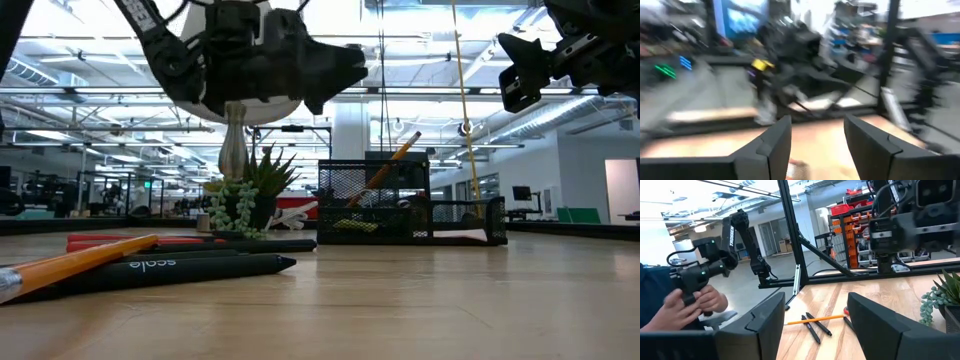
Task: Pick and place office supplies into organizer
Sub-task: Put the orange pencil into the desk organizer
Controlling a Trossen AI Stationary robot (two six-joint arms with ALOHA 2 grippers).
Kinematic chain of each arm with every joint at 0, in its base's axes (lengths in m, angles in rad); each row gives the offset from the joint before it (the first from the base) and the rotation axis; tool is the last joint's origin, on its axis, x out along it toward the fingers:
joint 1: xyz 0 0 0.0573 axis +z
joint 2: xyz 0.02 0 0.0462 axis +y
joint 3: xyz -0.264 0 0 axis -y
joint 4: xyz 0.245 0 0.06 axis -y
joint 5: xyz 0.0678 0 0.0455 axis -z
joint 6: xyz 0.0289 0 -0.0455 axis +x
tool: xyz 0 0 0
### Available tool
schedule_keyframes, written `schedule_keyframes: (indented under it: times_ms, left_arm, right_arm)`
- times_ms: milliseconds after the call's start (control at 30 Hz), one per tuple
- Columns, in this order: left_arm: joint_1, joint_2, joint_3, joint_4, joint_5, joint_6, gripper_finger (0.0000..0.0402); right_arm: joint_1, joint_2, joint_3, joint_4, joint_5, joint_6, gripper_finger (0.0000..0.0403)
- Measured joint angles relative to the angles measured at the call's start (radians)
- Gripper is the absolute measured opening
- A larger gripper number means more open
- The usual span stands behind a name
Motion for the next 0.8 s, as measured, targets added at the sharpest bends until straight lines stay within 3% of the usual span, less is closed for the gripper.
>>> schedule_keyframes:
  times_ms: [100, 167, 233, 367, 467, 567, 700, 800]
  left_arm:
    - [-0.028, -0.094, -0.023, -0.269, 0.062, -0.037, 0.0188]
    - [-0.071, -0.163, -0.048, -0.448, 0.032, -0.015, 0.0189]
    - [-0.132, -0.218, -0.069, -0.543, -0.101, -0.055, 0.0189]
    - [-0.275, -0.287, -0.090, -0.635, -0.520, -0.369, 0.0189]
    - [-0.355, -0.313, -0.093, -0.786, -0.670, -0.541, 0.0189]
    - [-0.422, -0.319, -0.091, -0.846, -0.635, -0.435, 0.0189]
    - [-0.512, -0.319, -0.091, -0.852, -0.521, -0.169, 0.0189]
    - [-0.570, -0.317, -0.090, -0.886, -0.551, 0.061, 0.0189]
  right_arm:
    - [0.000, 0.000, 0.000, 0.000, 0.000, 0.000, 0.0209]
    - [0.000, 0.000, 0.000, 0.000, 0.000, 0.000, 0.0211]
    - [0.000, 0.000, 0.000, 0.000, 0.000, 0.000, 0.0212]
    - [0.000, 0.000, 0.000, 0.000, 0.000, 0.000, 0.0209]
    - [0.000, 0.000, 0.000, 0.000, 0.000, 0.000, 0.0208]
    - [0.000, 0.000, 0.000, 0.000, 0.000, 0.000, 0.0211]
    - [0.000, 0.000, 0.000, 0.000, 0.000, 0.000, 0.0211]
    - [0.000, 0.000, 0.000, 0.000, 0.000, 0.000, 0.0208]
